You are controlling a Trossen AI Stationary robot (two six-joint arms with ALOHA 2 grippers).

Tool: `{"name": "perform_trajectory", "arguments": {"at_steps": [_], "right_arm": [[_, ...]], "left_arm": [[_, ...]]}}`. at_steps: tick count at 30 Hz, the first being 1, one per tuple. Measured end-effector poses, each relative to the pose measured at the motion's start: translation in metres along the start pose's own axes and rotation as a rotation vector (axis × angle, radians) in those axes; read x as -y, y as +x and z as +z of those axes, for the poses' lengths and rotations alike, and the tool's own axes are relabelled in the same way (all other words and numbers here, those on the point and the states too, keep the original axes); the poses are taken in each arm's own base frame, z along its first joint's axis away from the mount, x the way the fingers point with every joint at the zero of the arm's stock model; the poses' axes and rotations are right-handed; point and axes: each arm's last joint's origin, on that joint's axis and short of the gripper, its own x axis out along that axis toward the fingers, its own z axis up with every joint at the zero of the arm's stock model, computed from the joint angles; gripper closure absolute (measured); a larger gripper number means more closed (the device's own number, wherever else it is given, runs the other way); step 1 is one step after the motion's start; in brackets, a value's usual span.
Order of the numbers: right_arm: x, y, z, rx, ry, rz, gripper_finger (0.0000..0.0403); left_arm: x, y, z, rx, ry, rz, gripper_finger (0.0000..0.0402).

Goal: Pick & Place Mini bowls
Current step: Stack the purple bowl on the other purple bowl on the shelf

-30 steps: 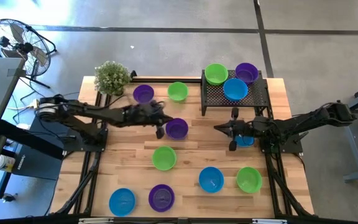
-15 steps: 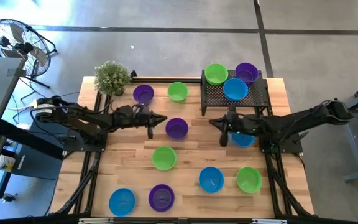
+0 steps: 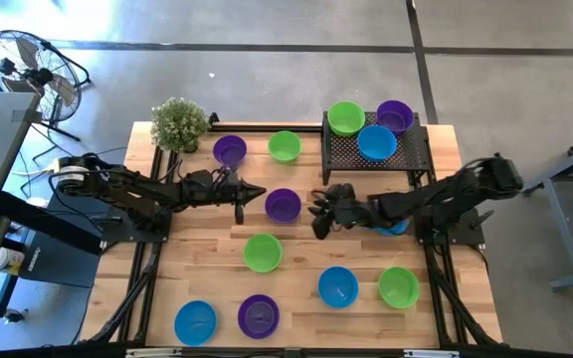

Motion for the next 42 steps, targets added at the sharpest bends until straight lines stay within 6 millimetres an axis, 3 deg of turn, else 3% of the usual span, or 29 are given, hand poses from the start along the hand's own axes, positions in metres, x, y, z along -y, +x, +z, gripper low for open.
{"name": "perform_trajectory", "arguments": {"at_steps": [6, 13, 21, 33, 37, 42], "right_arm": [[-0.004, 0.033, -0.002, -0.029, 0.101, -0.076, 0.0254], [0.01, 0.068, -0.008, -0.108, 0.134, -0.173, 0.0254], [0.012, 0.09, -0.011, -0.148, 0.139, -0.193, 0.026], [0.015, 0.094, -0.012, -0.226, 0.137, -0.136, 0.0393], [0.012, 0.088, -0.006, -0.242, 0.126, -0.099, 0.0391], [0.009, 0.064, 0.013, -0.237, 0.087, -0.08, 0.0395]], "left_arm": [[0.0, 0.0, 0.0, -0.002, 0.0, 0.0, 0.0399], [0.0, 0.0, -0.001, -0.008, 0.0, -0.004, 0.0399], [0.0, 0.0, -0.002, -0.023, 0.0, -0.005, 0.0399], [0.0, 0.0, -0.002, -0.024, 0.0, -0.004, 0.0399], [0.0, 0.0, -0.002, -0.024, 0.0, -0.006, 0.0399], [0.0, 0.0, -0.002, -0.024, 0.0, -0.007, 0.0399]]}}
